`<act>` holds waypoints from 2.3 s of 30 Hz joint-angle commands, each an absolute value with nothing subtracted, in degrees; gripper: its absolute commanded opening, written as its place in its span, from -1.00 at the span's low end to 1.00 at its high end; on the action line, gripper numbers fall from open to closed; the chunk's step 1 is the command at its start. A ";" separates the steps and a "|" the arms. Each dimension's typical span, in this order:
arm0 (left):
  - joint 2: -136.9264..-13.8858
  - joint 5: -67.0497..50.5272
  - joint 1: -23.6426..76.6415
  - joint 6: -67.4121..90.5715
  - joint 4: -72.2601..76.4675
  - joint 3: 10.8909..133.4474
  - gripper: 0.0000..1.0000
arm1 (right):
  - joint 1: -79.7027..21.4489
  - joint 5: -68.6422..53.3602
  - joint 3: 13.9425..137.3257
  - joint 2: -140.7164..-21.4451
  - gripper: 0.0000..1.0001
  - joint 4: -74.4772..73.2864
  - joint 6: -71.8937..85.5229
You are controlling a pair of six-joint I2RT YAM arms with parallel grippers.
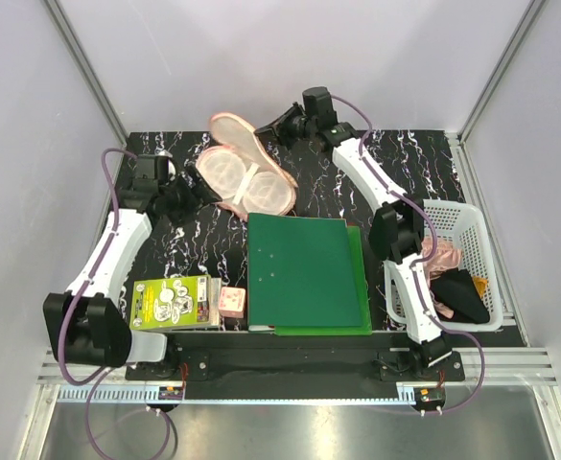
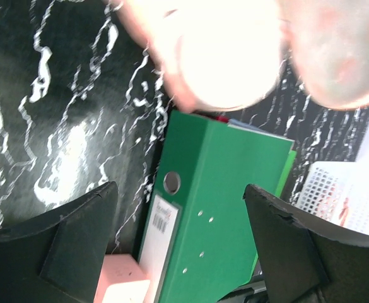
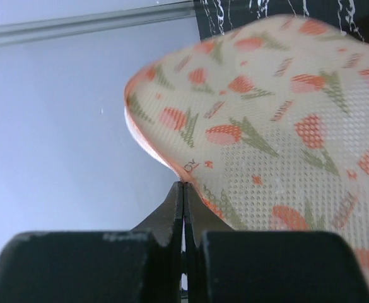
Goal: Place the bra in the laundry bag and zip it closed
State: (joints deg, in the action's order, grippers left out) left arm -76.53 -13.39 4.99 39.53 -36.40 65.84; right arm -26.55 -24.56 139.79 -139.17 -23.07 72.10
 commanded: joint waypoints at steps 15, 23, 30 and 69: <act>-98.69 -23.90 4.31 42.01 -23.91 76.28 0.49 | -5.37 -33.92 115.57 -138.24 -1.00 -7.02 70.60; -101.78 -26.37 4.31 42.02 -23.82 80.16 0.45 | -1.59 -30.50 121.82 -139.48 -0.88 -20.74 57.23; -96.87 -26.63 4.39 40.26 -25.40 77.08 0.46 | -0.35 -16.11 148.18 -143.34 -0.17 -55.27 29.94; -57.30 -15.64 32.26 44.47 -33.40 54.67 0.49 | 8.34 22.24 61.62 -62.67 0.38 -65.04 39.29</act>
